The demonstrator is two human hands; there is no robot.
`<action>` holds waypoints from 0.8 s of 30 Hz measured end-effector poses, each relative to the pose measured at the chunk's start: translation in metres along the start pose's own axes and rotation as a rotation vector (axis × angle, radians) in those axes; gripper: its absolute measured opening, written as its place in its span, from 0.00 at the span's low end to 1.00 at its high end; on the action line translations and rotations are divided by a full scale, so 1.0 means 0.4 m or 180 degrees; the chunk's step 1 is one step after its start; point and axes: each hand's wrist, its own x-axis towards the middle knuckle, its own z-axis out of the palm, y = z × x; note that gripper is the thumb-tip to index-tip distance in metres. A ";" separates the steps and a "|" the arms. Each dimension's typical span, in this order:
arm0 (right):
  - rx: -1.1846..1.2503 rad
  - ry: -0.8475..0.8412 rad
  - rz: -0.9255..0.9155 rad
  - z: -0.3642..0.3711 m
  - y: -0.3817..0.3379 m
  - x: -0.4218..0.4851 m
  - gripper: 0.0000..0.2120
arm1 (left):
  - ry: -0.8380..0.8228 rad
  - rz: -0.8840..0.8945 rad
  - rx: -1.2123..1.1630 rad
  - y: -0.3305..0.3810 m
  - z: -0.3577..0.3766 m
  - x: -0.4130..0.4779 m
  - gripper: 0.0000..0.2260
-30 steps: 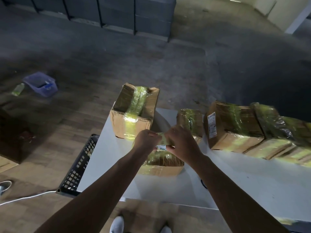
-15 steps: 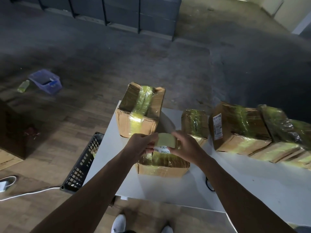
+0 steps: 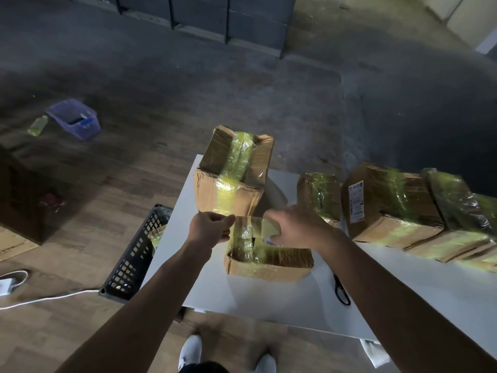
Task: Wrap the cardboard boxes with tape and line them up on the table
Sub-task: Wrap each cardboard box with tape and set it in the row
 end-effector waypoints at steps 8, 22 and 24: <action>0.1194 -0.0298 0.0373 0.040 0.019 -0.021 0.29 | 0.0024 -0.0444 -0.0240 -0.080 -0.041 0.050 0.06; 0.0237 0.0041 0.0033 0.063 -0.043 0.042 0.27 | -0.0210 -0.1609 -0.0933 -0.160 -0.033 0.110 0.12; 0.0194 0.0045 0.0065 0.061 -0.045 0.044 0.27 | -0.0273 -0.1722 -0.0974 -0.162 -0.030 0.114 0.11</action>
